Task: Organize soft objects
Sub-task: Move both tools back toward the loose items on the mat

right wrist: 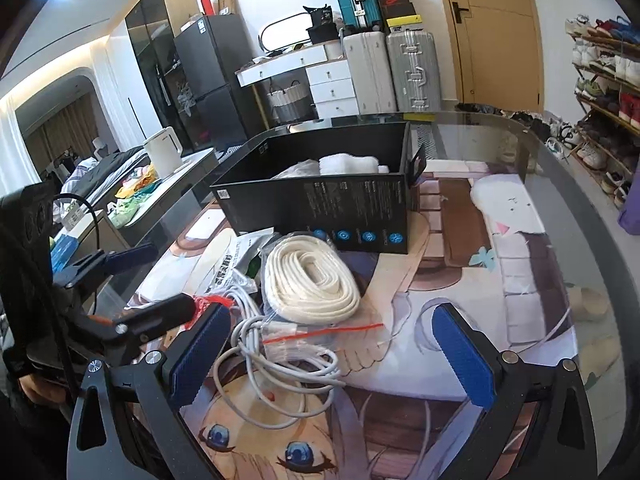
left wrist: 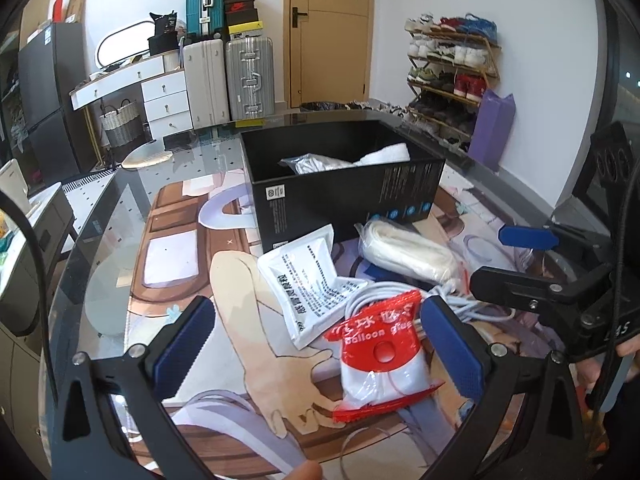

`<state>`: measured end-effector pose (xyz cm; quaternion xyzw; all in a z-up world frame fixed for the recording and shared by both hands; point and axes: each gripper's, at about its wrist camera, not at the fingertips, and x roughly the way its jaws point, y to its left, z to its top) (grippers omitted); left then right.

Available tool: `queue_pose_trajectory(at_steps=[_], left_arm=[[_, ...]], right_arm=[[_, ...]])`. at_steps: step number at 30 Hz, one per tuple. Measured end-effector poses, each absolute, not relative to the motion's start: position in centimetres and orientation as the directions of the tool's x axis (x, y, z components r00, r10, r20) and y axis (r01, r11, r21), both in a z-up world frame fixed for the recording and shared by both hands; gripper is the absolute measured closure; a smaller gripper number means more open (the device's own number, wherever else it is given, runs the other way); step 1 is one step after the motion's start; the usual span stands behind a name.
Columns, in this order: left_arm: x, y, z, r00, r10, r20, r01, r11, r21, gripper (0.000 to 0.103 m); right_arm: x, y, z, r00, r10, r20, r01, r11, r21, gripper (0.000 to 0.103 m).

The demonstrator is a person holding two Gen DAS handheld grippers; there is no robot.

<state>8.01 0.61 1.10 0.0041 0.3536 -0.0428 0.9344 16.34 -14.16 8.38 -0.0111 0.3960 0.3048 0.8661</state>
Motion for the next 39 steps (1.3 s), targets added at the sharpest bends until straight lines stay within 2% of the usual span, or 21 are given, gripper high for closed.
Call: queue_pose_trajectory(at_steps=[15, 30, 39], left_arm=[[8.4, 2.2, 0.7, 0.741, -0.081, -0.667, 0.062, 0.997, -0.052, 0.0], [8.0, 0.4, 0.2, 0.686, -0.18, -0.705, 0.179, 0.981, -0.076, 0.0], [8.0, -0.9, -1.2, 0.639, -0.164, -0.751, 0.208, 0.977, -0.036, 0.0]], right_arm=[[16.4, -12.1, 6.0, 0.425, 0.504, -0.752, -0.556, 0.801, 0.222, 0.001], [17.6, -14.5, 5.8, 0.405, 0.473, -0.782, -0.535, 0.816, 0.217, 0.001], [17.4, -14.5, 5.7, 0.399, 0.468, -0.789, -0.551, 0.81, 0.202, 0.001]])
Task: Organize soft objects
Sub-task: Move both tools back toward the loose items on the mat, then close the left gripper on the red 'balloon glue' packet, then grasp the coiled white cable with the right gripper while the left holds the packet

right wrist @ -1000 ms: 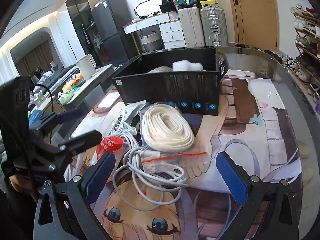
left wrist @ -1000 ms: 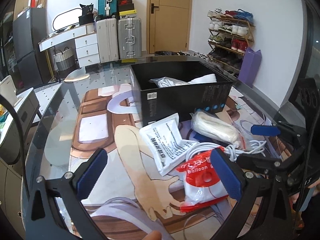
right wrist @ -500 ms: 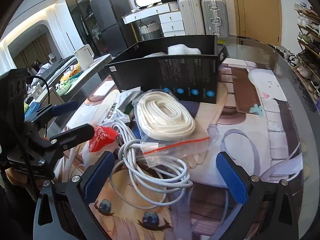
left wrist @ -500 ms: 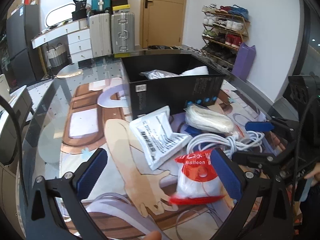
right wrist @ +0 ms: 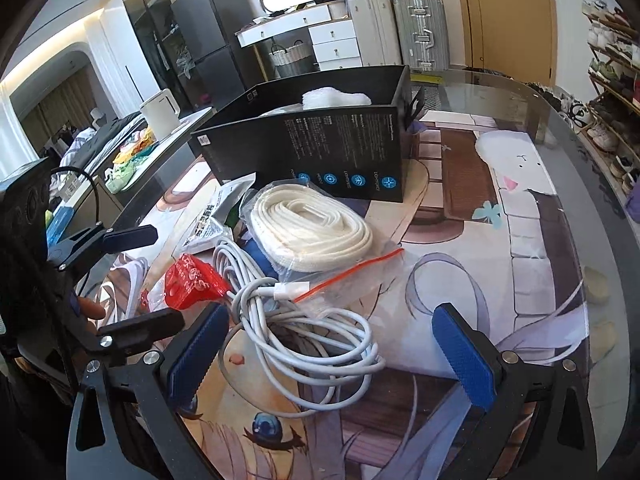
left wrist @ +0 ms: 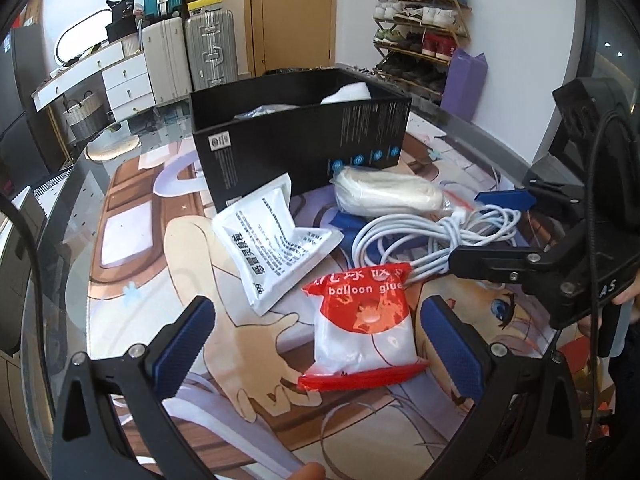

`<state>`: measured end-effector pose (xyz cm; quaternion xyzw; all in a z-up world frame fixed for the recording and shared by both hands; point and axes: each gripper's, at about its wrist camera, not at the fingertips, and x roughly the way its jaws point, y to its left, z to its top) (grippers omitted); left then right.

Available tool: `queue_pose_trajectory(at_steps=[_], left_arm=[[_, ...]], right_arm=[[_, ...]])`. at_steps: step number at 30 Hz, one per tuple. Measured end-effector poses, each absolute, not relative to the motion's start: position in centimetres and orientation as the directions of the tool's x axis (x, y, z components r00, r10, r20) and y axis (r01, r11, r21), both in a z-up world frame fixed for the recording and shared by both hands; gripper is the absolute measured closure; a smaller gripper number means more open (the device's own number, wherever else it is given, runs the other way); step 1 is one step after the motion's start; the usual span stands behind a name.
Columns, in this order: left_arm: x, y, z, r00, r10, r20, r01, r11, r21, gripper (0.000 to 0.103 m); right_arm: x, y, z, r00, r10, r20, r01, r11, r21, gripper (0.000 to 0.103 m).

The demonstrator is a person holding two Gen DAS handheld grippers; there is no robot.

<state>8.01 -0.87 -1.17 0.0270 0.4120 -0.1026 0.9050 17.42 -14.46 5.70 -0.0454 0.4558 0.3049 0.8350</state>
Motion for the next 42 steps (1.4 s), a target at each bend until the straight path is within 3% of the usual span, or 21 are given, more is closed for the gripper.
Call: queue_pose_trajectory(at_steps=[26, 29, 33, 39, 42], left_arm=[[8.4, -1.3, -2.3, 0.589, -0.143, -0.795, 0.216, 0.976, -0.016, 0.0], [8.3, -1.5, -2.3, 0.588, -0.158, -0.793, 0.236, 0.972, -0.019, 0.002], [8.0, -1.8, -1.9, 0.601, -0.174, -0.78, 0.253, 0.967, -0.02, 0.018], [7.8, -1.3, -1.2, 0.611, -0.206, -0.765, 0.264, 0.963, -0.048, 0.056], [7.8, -0.8, -1.1, 0.611, -0.221, -0.76, 0.258, 0.963, -0.073, 0.059]], right_arm=[[16.3, -13.2, 5.4, 0.401, 0.505, -0.764, -0.565, 0.793, 0.227, 0.001], [16.2, -13.0, 5.4, 0.406, 0.502, -0.764, -0.57, 0.792, 0.218, 0.005], [16.3, -13.2, 5.5, 0.409, 0.503, -0.762, -0.568, 0.794, 0.219, 0.026], [16.4, -13.9, 5.7, 0.365, 0.546, -0.754, -0.598, 0.758, 0.26, 0.035], [16.4, -14.2, 5.8, 0.355, 0.571, -0.74, -0.601, 0.746, 0.287, 0.037]])
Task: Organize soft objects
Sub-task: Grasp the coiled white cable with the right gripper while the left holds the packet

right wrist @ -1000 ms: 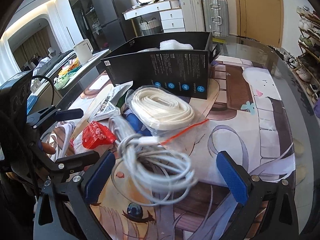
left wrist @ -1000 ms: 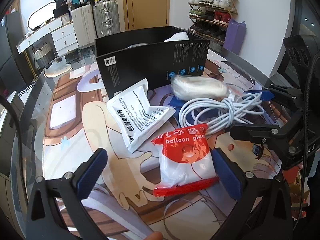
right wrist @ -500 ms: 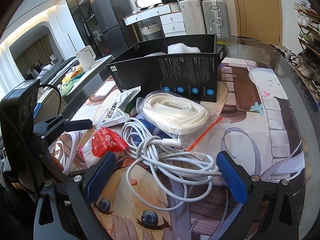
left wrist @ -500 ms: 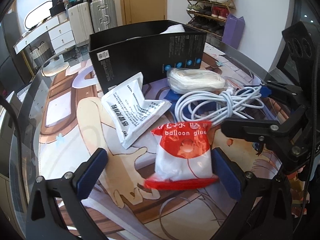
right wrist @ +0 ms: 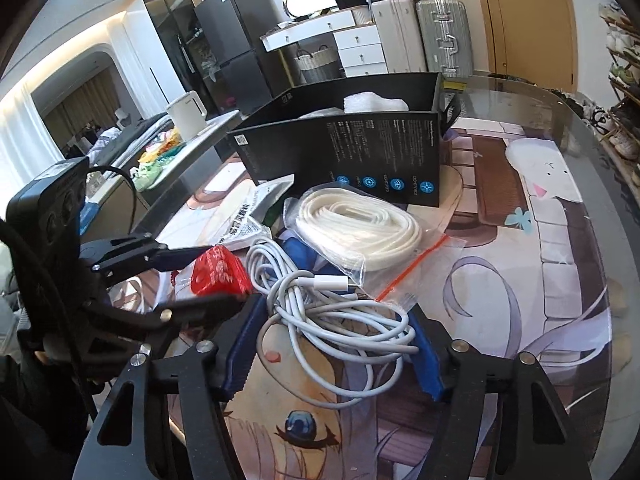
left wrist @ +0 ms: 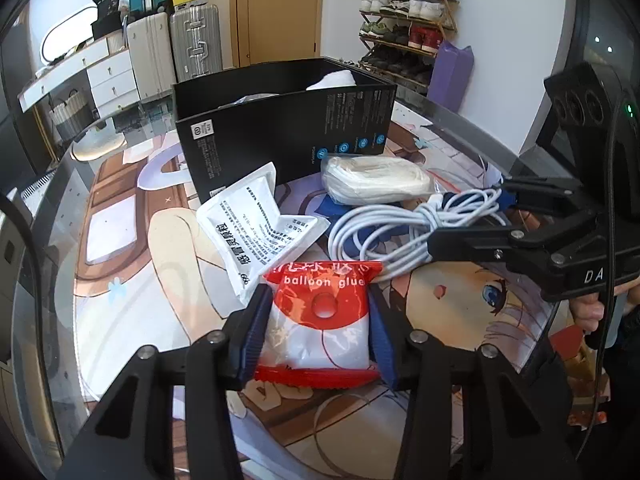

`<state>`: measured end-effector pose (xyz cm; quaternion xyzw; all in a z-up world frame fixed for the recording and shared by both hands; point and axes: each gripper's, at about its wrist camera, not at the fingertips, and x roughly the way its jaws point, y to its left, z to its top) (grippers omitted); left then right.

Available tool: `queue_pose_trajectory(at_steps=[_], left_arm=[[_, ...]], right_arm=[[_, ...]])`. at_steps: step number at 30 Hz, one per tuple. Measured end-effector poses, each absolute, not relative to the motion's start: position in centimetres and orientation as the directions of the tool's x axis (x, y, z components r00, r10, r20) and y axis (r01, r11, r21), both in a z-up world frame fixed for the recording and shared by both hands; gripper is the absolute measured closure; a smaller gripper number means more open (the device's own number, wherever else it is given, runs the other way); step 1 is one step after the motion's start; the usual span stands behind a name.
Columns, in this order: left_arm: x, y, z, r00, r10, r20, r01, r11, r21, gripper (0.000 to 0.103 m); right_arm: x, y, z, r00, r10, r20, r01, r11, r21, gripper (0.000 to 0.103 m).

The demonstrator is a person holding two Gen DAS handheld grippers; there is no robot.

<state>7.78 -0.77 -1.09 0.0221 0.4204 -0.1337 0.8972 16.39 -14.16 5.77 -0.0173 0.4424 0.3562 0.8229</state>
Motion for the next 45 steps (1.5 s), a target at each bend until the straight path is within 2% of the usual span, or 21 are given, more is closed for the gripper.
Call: queue_pose_trajectory(at_steps=[10, 22, 26, 34, 38, 45], left_arm=[[7.9, 0.1, -0.6, 0.626, -0.224, -0.747, 0.241, 0.966, -0.088, 0.059], [8.0, -0.4, -1.0, 0.614, -0.226, -0.756, 0.25, 0.964, -0.086, 0.059], [8.1, -0.5, -1.1, 0.613, -0.231, -0.756, 0.253, 0.963, -0.089, 0.059], [8.0, -0.5, -1.1, 0.612, -0.233, -0.756, 0.255, 0.963, -0.09, 0.059], [8.1, -0.3, -1.0, 0.608, -0.238, -0.757, 0.256, 0.962, -0.096, 0.059], [8.0, -0.5, -1.0, 0.602, -0.244, -0.76, 0.269, 0.958, -0.094, 0.059]], right_arm=[[14.6, -13.2, 5.9, 0.296, 0.557, -0.776, -0.698, 0.681, 0.222, 0.038], [11.5, -11.6, 6.7, 0.241, 0.646, -0.724, -0.829, 0.525, 0.194, 0.037], [11.7, -11.7, 7.0, 0.265, 0.663, -0.7, -0.809, 0.547, 0.212, 0.037], [12.2, -10.6, 6.3, 0.291, 0.641, -0.711, -0.796, 0.574, 0.192, 0.037], [11.7, -10.5, 6.4, 0.263, 0.651, -0.712, -0.82, 0.539, 0.191, 0.041], [12.0, -10.8, 6.2, 0.25, 0.65, -0.717, -0.819, 0.537, 0.201, 0.041]])
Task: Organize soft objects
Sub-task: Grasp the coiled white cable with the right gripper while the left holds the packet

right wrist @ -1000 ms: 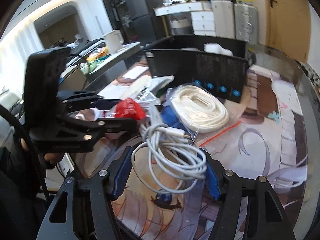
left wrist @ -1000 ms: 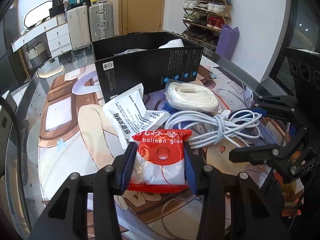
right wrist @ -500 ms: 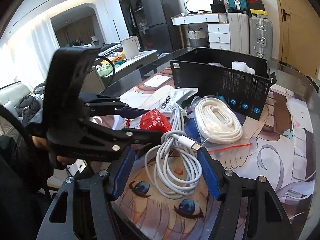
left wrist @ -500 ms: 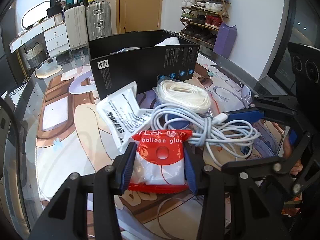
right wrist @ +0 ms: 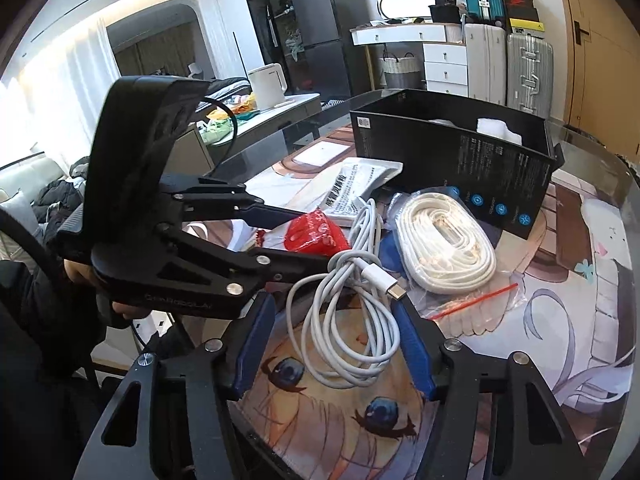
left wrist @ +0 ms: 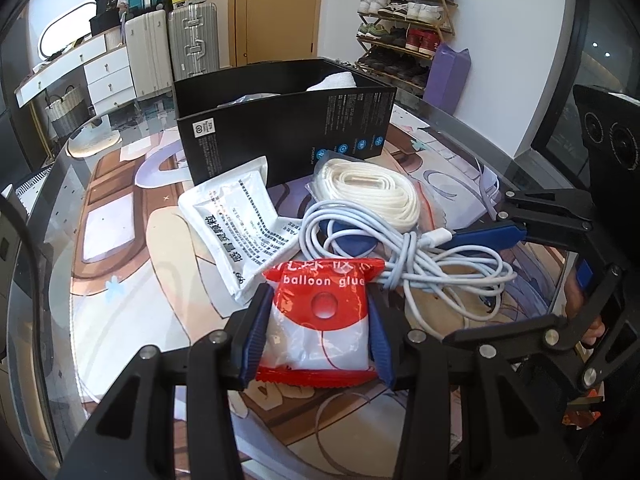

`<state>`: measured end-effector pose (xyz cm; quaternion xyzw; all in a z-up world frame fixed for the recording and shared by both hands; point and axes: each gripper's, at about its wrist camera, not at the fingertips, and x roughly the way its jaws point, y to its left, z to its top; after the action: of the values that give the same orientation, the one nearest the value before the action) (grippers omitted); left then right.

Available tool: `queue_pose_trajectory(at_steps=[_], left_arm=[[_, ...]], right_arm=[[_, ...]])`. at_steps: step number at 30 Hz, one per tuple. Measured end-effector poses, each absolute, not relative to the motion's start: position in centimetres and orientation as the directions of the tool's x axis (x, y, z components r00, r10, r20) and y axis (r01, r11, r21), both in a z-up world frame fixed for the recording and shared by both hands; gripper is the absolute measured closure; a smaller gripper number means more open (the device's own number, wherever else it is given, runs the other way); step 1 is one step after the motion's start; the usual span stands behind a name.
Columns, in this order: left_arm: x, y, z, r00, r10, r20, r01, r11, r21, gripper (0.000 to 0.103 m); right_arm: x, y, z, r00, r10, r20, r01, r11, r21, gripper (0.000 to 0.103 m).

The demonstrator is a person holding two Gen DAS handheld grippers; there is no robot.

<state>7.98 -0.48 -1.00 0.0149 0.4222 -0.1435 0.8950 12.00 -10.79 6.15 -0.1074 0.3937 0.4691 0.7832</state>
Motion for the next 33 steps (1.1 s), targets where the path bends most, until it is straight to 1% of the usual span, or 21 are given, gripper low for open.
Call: queue_pose_trajectory(at_steps=[7, 12, 17, 21, 22, 23, 25, 26, 27, 33], left_arm=[[7.9, -0.4, -1.0, 0.601, -0.254, -0.758, 0.272, 0.957, -0.104, 0.059], [7.9, -0.5, -1.1, 0.6, -0.257, -0.758, 0.274, 0.956, -0.107, 0.059], [8.0, -0.5, -1.1, 0.599, -0.264, -0.756, 0.279, 0.954, -0.113, 0.059], [8.0, -0.5, -1.0, 0.598, -0.267, -0.756, 0.28, 0.953, -0.115, 0.059], [8.0, -0.5, -1.0, 0.597, -0.268, -0.756, 0.28, 0.953, -0.117, 0.059], [8.0, -0.5, -1.0, 0.597, -0.267, -0.756, 0.278, 0.953, -0.117, 0.059], [8.0, -0.3, -1.0, 0.597, -0.267, -0.757, 0.273, 0.954, -0.121, 0.059], [8.0, -0.1, -0.9, 0.6, -0.263, -0.756, 0.268, 0.956, -0.12, 0.059], [8.1, 0.1, -0.9, 0.602, -0.265, -0.754, 0.264, 0.956, -0.125, 0.059], [7.8, 0.4, 0.0, 0.625, -0.283, -0.727, 0.268, 0.953, -0.141, 0.059]], right_arm=[[12.3, -11.4, 6.6, 0.282, 0.647, -0.709, -0.808, 0.559, 0.188, 0.04], [12.5, -10.7, 6.0, 0.28, 0.631, -0.723, -0.806, 0.564, 0.179, 0.033], [12.1, -10.2, 5.7, 0.305, 0.601, -0.739, -0.812, 0.57, 0.128, 0.03], [12.0, -9.5, 5.3, 0.33, 0.574, -0.749, -0.812, 0.578, 0.085, 0.03], [12.0, -9.4, 5.2, 0.34, 0.565, -0.752, -0.81, 0.582, 0.071, 0.031], [11.9, -9.3, 5.1, 0.352, 0.557, -0.752, -0.808, 0.586, 0.056, 0.036], [11.9, -9.5, 5.2, 0.361, 0.559, -0.747, -0.809, 0.586, 0.047, 0.039], [11.9, -9.6, 5.3, 0.363, 0.563, -0.742, -0.81, 0.585, 0.047, 0.043], [11.9, -9.9, 5.4, 0.369, 0.568, -0.735, -0.81, 0.584, 0.045, 0.05], [11.9, -11.4, 6.5, 0.373, 0.616, -0.693, -0.812, 0.579, 0.078, 0.061]])
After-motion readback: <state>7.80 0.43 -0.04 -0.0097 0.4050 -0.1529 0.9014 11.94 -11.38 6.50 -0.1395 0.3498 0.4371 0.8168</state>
